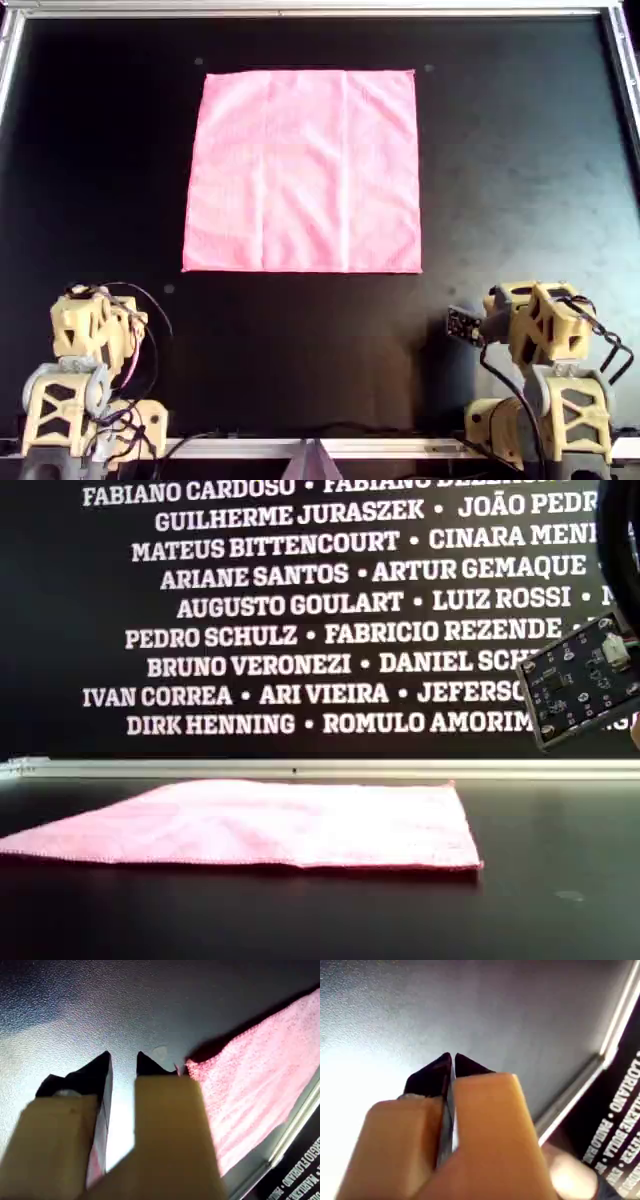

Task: Fold a cloth

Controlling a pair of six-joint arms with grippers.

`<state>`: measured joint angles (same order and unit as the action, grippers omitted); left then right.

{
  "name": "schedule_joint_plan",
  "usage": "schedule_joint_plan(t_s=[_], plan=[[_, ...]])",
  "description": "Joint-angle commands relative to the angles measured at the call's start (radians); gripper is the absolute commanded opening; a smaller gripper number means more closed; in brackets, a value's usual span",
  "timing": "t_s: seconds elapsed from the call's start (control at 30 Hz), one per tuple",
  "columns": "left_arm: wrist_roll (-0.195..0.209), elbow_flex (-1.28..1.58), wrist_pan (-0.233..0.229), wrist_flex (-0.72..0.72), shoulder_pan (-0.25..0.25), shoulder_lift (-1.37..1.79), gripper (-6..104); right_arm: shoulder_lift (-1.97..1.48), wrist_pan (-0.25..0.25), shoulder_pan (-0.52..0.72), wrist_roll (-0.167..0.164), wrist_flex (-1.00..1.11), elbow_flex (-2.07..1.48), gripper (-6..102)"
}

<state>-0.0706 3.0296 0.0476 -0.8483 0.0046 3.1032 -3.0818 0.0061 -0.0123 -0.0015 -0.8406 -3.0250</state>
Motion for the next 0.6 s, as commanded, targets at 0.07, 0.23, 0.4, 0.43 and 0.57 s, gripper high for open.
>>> schedule_joint_plan(t_s=[0.07, 0.23, 0.4, 0.43, 0.57], plan=[[0.003, -0.021, 0.005, 0.005, 0.006, 0.006, 18, -0.029, 0.002, -0.005, -0.008, -0.011, -0.014, 3], [0.005, -0.028, 0.006, 0.006, 0.005, 0.009, 18, -0.031, -0.006, -0.005, 0.000, -0.008, -0.012, 3], [0.003, -0.048, 0.006, 0.006, 0.005, 0.011, 18, -0.032, -0.008, -0.006, 0.006, 0.002, 0.029, 3], [-0.006, -0.058, 0.006, 0.006, 0.003, 0.011, 18, -0.032, -0.008, -0.006, 0.006, 0.002, 0.034, 3], [0.005, -0.100, 0.006, 0.006, 0.003, 0.011, 18, -0.032, -0.008, -0.006, 0.006, 0.002, 0.037, 3]])
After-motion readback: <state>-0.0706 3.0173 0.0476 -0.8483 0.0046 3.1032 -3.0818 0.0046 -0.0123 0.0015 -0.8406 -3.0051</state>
